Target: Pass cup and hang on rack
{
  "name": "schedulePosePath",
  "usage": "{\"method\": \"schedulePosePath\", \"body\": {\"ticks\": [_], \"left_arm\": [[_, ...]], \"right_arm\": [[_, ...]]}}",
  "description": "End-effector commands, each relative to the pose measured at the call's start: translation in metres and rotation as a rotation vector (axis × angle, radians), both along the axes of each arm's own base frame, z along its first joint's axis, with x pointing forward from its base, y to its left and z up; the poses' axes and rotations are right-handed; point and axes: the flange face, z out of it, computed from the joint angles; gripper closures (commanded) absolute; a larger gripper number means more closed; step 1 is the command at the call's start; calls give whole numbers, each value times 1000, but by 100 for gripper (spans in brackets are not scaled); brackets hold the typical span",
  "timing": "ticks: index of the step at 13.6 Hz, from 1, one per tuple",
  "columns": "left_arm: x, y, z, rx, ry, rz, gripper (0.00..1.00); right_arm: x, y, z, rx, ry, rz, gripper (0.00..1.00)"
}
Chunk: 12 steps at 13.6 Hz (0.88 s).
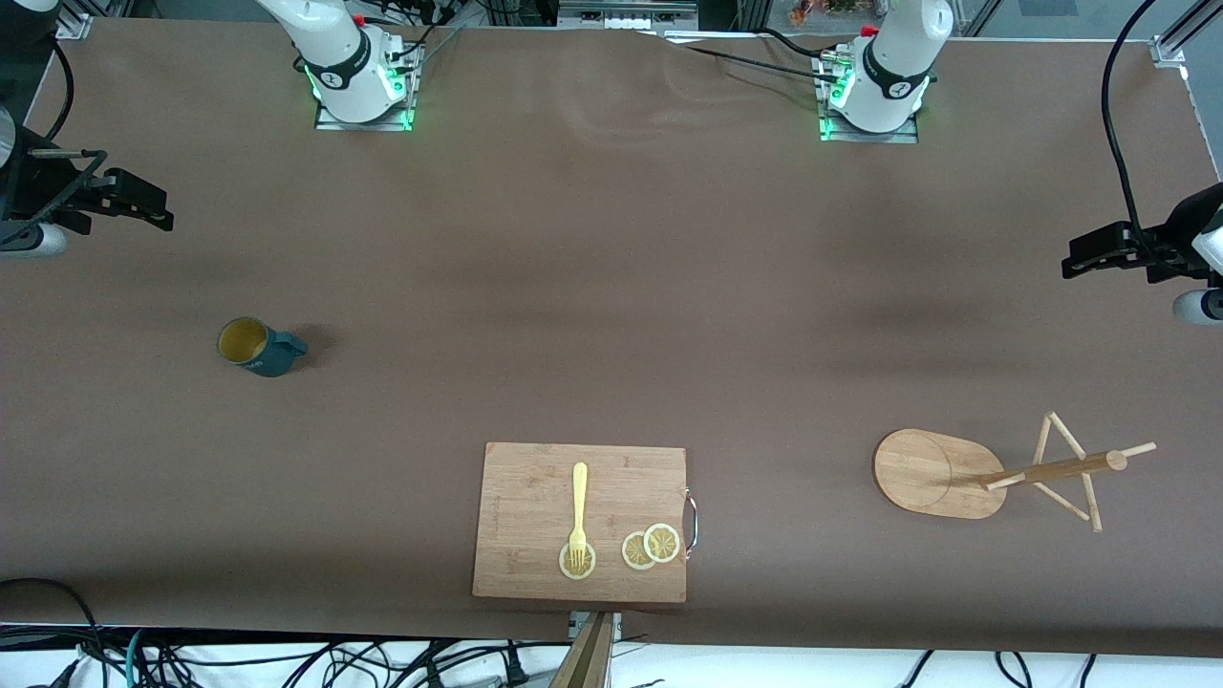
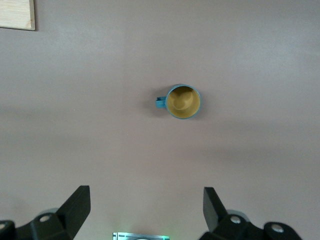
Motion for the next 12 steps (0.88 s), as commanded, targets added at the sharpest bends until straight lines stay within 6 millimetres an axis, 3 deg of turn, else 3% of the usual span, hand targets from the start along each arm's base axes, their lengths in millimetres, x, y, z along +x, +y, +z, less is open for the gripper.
{"method": "schedulePosePath", "body": {"ticks": [1, 12], "left_arm": [[4, -2, 5, -14, -12, 5, 0], [4, -2, 5, -13, -14, 3, 0]], "right_arm": [[-6, 11, 12, 3, -14, 3, 0], [-7, 12, 12, -1, -7, 7, 0]]}}
